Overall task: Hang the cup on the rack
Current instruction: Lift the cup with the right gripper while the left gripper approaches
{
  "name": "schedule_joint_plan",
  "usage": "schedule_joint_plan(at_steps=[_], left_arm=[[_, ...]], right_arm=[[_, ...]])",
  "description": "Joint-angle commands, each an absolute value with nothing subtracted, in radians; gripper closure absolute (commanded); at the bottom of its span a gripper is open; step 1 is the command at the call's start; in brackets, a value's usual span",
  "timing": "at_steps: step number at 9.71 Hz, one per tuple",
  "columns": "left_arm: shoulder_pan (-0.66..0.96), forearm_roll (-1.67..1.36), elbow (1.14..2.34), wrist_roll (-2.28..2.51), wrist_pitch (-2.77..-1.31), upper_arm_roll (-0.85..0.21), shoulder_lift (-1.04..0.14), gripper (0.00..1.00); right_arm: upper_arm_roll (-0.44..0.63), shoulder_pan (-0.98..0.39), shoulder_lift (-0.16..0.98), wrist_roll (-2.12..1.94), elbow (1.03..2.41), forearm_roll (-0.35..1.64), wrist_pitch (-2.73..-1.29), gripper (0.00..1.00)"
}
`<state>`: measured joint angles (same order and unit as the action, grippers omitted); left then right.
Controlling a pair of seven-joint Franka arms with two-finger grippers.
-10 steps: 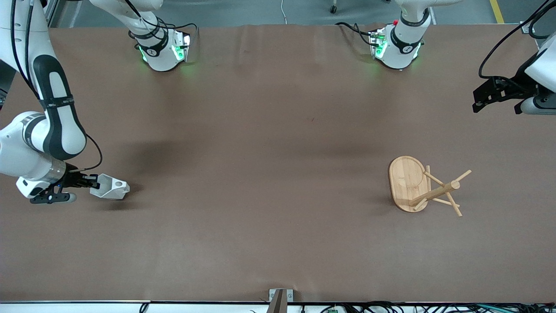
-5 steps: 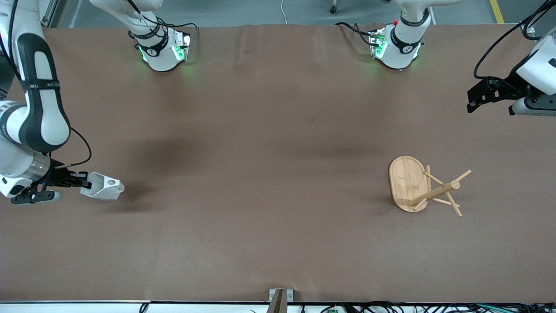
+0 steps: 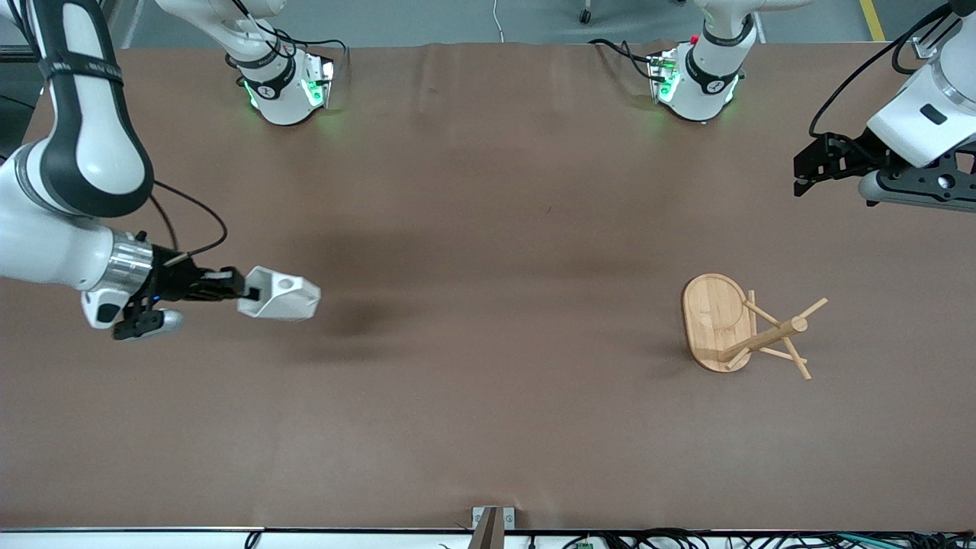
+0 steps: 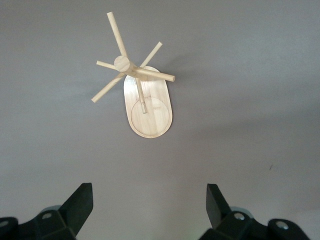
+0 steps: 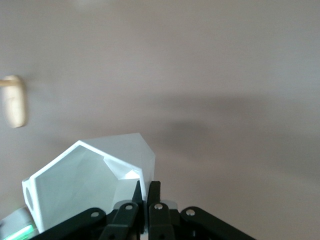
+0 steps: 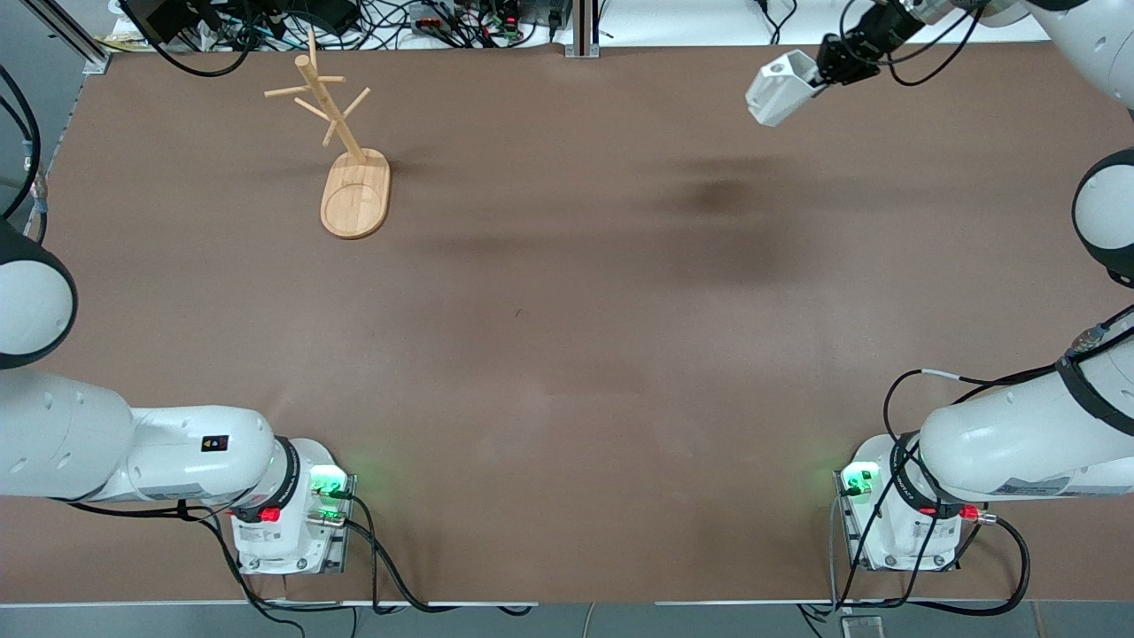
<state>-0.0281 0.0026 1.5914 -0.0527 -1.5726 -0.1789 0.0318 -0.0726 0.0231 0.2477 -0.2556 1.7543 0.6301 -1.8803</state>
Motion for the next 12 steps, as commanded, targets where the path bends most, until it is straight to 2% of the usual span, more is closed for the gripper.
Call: schedule_joint_plan(at_steps=[1,3,7,12], left_arm=[[0.026,-0.008,1.601,-0.064,-1.572,-0.181,0.002,0.00],[0.089,-0.006,1.600,-0.064,-1.572,-0.181,-0.020,0.00],[0.253,0.008,1.568,-0.066,-1.572,-0.179,-0.063,0.00],[0.432,0.000,1.438,-0.176,-1.574,-0.181,-0.193,0.00]], right_arm=[[-0.147,0.040,0.242,-0.249,1.741,0.803,-1.847,1.00],[-0.208,0.031,0.253,-0.247,1.743,0.993,-1.845,1.00],[-0.300,0.022,0.317,-0.256,1.720,1.207,-1.853,1.00],[-0.314,-0.051,0.390,-0.258,1.704,1.259,-1.848,1.00]])
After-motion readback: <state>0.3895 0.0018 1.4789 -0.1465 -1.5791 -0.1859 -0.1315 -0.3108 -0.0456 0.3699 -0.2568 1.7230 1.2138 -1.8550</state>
